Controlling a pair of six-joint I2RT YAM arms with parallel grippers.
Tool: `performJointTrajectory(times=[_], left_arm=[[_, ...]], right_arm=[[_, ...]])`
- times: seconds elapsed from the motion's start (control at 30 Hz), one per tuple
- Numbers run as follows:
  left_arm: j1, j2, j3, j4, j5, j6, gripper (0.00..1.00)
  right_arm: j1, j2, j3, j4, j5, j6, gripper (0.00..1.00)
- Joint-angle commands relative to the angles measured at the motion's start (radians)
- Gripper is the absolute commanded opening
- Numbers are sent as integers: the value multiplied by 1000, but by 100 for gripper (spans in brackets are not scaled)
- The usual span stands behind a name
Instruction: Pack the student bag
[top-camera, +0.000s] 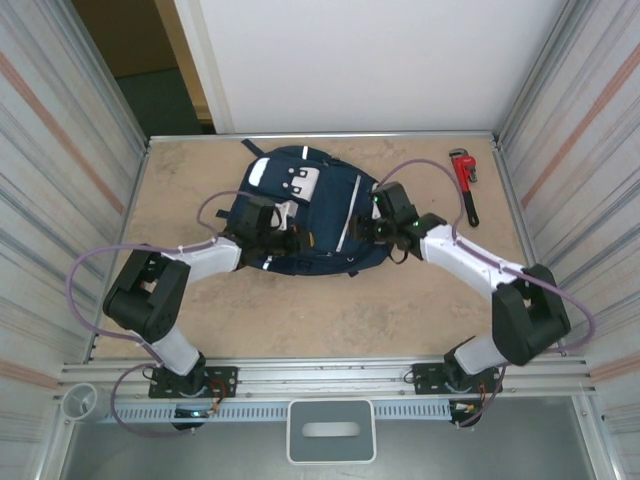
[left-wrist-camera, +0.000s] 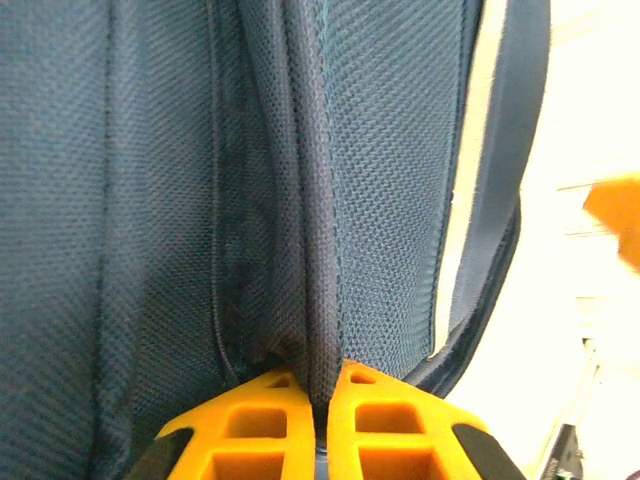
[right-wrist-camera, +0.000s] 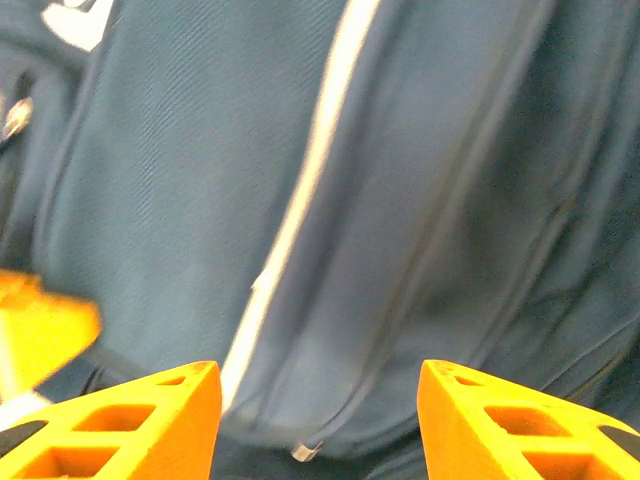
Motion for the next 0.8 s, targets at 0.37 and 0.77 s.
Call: performJointTrajectory(times=[0.37,0.77], left_arm=[[13,-60,-41,158,185,-168,0],[18,-47,-42,161,187,-159,0]], right_arm=[[304,95,-81,251,227,389,57],[337,213,-32,279,329,435,48]])
